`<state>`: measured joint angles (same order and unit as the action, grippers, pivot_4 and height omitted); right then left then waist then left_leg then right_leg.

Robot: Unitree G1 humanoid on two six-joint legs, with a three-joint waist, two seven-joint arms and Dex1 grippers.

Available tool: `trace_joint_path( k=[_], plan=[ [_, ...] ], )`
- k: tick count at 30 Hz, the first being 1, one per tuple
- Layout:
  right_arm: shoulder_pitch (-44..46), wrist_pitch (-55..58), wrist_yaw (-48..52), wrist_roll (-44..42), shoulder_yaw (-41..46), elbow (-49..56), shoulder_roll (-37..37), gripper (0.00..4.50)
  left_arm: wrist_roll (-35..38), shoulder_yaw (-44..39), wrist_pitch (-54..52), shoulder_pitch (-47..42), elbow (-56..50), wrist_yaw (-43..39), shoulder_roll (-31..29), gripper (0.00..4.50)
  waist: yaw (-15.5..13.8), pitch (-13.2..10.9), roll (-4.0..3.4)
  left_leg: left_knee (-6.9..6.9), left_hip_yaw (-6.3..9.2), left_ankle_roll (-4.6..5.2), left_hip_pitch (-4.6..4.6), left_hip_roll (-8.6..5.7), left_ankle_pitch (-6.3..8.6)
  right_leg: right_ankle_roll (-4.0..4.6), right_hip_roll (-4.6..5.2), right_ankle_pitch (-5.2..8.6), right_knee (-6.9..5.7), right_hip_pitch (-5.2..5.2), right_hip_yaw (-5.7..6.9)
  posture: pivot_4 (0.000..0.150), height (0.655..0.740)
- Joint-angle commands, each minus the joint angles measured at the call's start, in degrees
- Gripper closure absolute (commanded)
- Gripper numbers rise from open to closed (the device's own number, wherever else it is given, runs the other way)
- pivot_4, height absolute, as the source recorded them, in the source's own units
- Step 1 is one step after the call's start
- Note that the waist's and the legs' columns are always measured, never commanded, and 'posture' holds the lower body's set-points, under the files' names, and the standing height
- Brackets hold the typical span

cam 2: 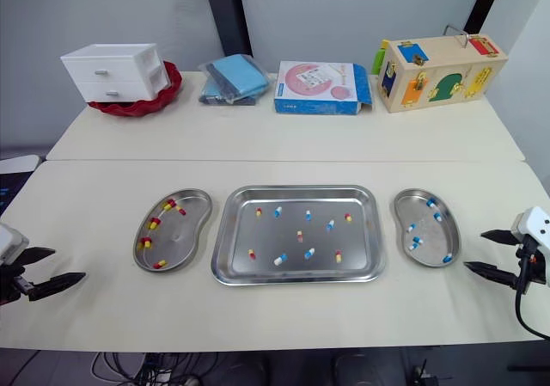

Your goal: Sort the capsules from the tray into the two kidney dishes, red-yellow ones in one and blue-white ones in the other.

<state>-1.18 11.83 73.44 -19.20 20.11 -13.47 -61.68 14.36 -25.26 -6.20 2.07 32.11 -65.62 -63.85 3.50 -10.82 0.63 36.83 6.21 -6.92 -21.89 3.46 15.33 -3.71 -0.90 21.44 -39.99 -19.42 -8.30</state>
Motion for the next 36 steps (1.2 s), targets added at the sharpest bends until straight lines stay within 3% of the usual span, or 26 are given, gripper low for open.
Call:
trace_joint_path(
  k=[1,36],
  plan=[
    [-0.15,-0.41,0.24,-0.54,1.72,0.68,-0.83,0.03,0.75,-1.94,-0.64,0.11,-1.19,-0.10,-1.72,0.00,0.00,0.00,0.00,0.00,0.00,0.00,0.00,0.00,0.00,0.00,0.00,0.00,0.00,0.00,0.00,0.150,0.7400],
    [-3.20,1.27,2.44,-3.28,4.79,2.74,-0.83,0.03,1.39,-1.58,-4.65,0.48,-4.27,-0.74,-1.54,0.00,-0.04,0.00,0.00,0.00,0.00,0.00,-0.01,0.00,0.00,0.00,0.00,0.00,0.00,0.00,0.00,0.150,0.7400]
  ],
)
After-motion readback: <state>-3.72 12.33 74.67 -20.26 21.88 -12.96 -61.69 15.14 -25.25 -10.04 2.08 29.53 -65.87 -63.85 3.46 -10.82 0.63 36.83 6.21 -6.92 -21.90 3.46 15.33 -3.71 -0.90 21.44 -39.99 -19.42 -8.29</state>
